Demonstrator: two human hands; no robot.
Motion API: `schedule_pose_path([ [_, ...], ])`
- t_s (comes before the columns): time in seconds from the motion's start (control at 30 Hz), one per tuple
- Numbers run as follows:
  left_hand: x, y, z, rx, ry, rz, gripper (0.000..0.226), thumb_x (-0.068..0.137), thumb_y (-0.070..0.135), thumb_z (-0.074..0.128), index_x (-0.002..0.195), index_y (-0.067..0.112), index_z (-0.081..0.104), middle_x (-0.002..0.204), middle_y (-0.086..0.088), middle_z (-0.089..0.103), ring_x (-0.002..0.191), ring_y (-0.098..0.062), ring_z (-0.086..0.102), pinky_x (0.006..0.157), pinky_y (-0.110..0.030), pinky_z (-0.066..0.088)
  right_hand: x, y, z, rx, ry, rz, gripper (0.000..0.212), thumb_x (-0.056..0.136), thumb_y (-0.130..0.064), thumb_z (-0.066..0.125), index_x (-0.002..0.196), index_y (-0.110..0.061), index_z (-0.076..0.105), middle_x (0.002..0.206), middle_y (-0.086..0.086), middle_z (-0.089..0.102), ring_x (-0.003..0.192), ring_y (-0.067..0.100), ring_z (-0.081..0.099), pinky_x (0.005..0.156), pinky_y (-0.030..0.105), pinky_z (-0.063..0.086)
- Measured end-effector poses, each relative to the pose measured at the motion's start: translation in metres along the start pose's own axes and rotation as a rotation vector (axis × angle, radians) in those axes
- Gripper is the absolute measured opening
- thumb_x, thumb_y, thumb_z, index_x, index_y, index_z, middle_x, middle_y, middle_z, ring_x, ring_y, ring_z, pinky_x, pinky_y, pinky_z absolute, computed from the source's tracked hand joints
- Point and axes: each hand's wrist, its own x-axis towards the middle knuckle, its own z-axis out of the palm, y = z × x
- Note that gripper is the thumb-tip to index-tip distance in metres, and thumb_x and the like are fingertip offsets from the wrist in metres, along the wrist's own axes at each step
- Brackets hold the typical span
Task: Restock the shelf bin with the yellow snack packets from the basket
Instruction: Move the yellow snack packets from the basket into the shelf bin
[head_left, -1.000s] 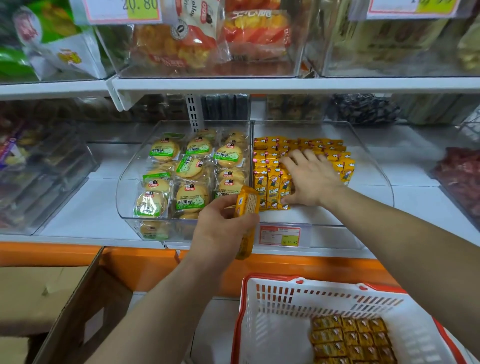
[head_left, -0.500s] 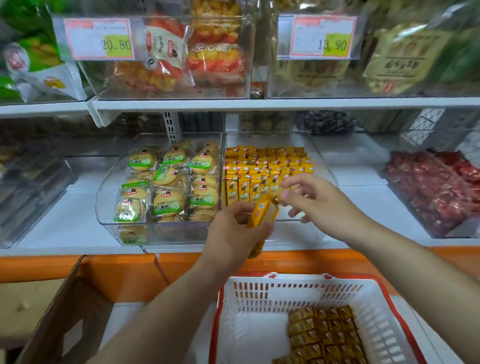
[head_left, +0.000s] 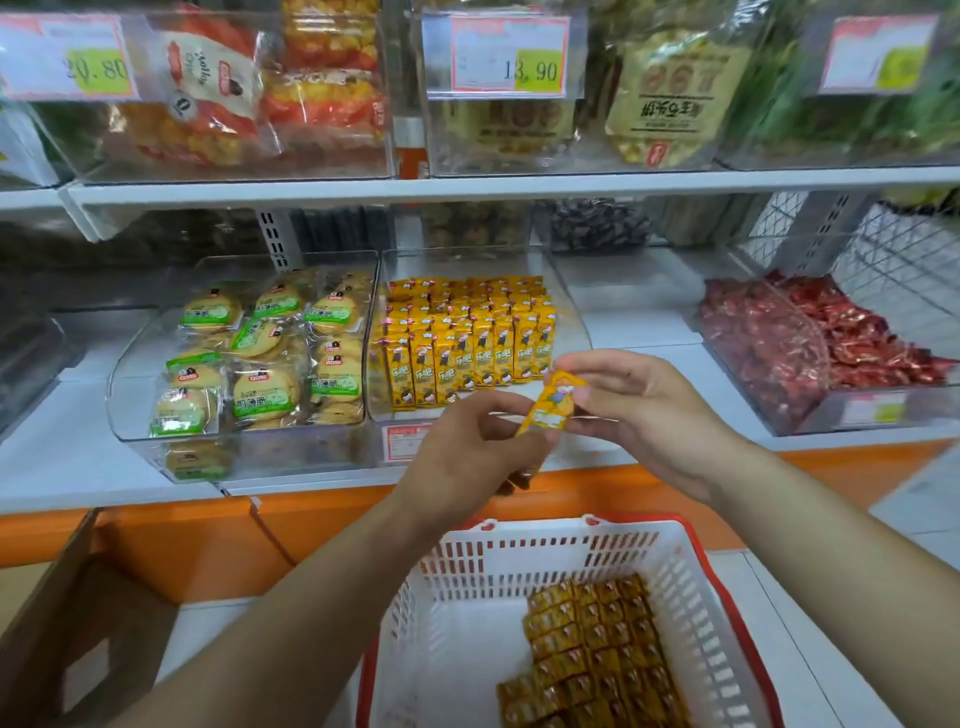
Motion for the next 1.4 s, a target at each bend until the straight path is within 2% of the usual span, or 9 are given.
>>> schedule_pose_path([
  [0.23, 0.013, -0.009, -0.006, -0.053, 0.045, 0.009, 0.027, 0.083, 0.022, 0.084, 0.106, 0.021, 0.071, 0.082, 0.003, 0.075, 0.065, -0.011, 0.068, 0.062, -0.025, 0.054, 0.004, -0.001, 0.004, 0.099, 0.09, 0.023, 0.03, 0.093, 0.007, 0.055, 0.118, -0.007, 0.066, 0.117, 0.022, 0.069, 0.103, 0.03, 0.07, 0.09, 0.039, 0.058],
  [0.43, 0.019, -0.013, -0.018, -0.006, 0.18, 0.097, 0.025, 0.085, 0.017, 0.081, 0.103, 0.024, 0.066, 0.094, -0.001, 0.074, 0.072, -0.014, 0.072, 0.061, -0.025, 0.057, 0.026, -0.003, 0.029, -0.226, 0.023, -0.024, 0.036, 0.096, -0.013, 0.062, 0.127, -0.032, 0.065, 0.099, 0.011, 0.069, 0.089, 0.019, 0.072, 0.073, 0.031, 0.06],
  [0.63, 0.031, -0.012, -0.079, 0.552, 0.408, 0.223, 0.043, 0.083, 0.039, 0.081, 0.119, 0.036, 0.057, 0.103, 0.025, 0.064, 0.09, 0.007, 0.062, 0.065, -0.01, 0.052, 0.102, 0.0, 0.046, -0.462, 0.147, -0.174, 0.034, 0.083, -0.007, 0.077, 0.102, -0.03, 0.059, 0.094, 0.002, 0.063, 0.076, 0.022, 0.065, 0.072, 0.041, 0.056],
  [0.73, 0.031, -0.021, -0.106, 0.678, 0.537, 0.165, 0.06, 0.082, 0.044, 0.08, 0.132, 0.03, 0.051, 0.124, 0.011, 0.06, 0.106, -0.01, 0.059, 0.083, -0.036, 0.057, 0.142, 0.014, 0.048, -0.695, 0.112, -0.179, 0.033, 0.079, -0.007, 0.08, 0.103, -0.023, 0.063, 0.102, 0.002, 0.065, 0.087, 0.024, 0.066, 0.081, 0.039, 0.055],
  [0.83, 0.03, -0.032, -0.117, 0.723, 0.563, 0.061, 0.077, 0.08, 0.047, 0.081, 0.144, 0.023, 0.043, 0.138, 0.003, 0.054, 0.118, -0.018, 0.057, 0.094, -0.041, 0.054, 0.169, 0.035, 0.049, -0.911, 0.113, -0.184, 0.036, 0.077, -0.012, 0.083, 0.11, -0.016, 0.07, 0.099, 0.0, 0.069, 0.088, 0.018, 0.063, 0.077, 0.029, 0.048],
  [0.93, 0.031, -0.037, -0.119, 0.705, 0.433, -0.082, 0.074, 0.081, 0.053, 0.078, 0.142, 0.024, 0.047, 0.13, 0.003, 0.064, 0.11, -0.02, 0.064, 0.091, -0.046, 0.057, 0.183, 0.052, 0.054, -0.965, 0.132, -0.16, 0.035, 0.077, -0.015, 0.084, 0.11, -0.019, 0.071, 0.08, -0.01, 0.061, 0.072, 0.009, 0.056, 0.058, 0.019, 0.036],
  [1.03, 0.032, -0.037, -0.117, 0.754, 0.372, -0.107, 0.07, 0.081, 0.054, 0.078, 0.138, 0.027, 0.048, 0.118, 0.005, 0.07, 0.103, -0.021, 0.068, 0.086, -0.047, 0.058, 0.188, 0.063, 0.056, -0.964, 0.162, -0.154, 0.039, 0.079, -0.017, 0.083, 0.115, -0.019, 0.068, 0.074, -0.009, 0.064, 0.069, 0.004, 0.057, 0.058, 0.014, 0.036],
  [1.23, 0.034, -0.035, -0.116, 0.801, 0.375, -0.105, 0.066, 0.082, 0.048, 0.079, 0.135, 0.026, 0.047, 0.116, 0.004, 0.07, 0.097, -0.022, 0.068, 0.082, -0.046, 0.059, 0.177, 0.06, 0.058, -1.071, 0.158, -0.139, 0.06, 0.082, -0.026, 0.077, 0.135, -0.017, 0.052, 0.088, 0.002, 0.071, 0.1, 0.026, 0.064, 0.082, 0.036, 0.053],
  [1.4, 0.021, -0.017, -0.112, 0.773, 0.465, 0.095, 0.054, 0.088, 0.043, 0.073, 0.134, 0.022, 0.052, 0.121, 0.005, 0.065, 0.099, -0.019, 0.065, 0.079, -0.046, 0.06, 0.138, 0.032, 0.054, -1.132, 0.185, -0.169, 0.052, 0.082, -0.037, 0.076, 0.128, -0.023, 0.056, 0.114, -0.001, 0.065, 0.105, 0.022, 0.06, 0.076, 0.033, 0.048],
])
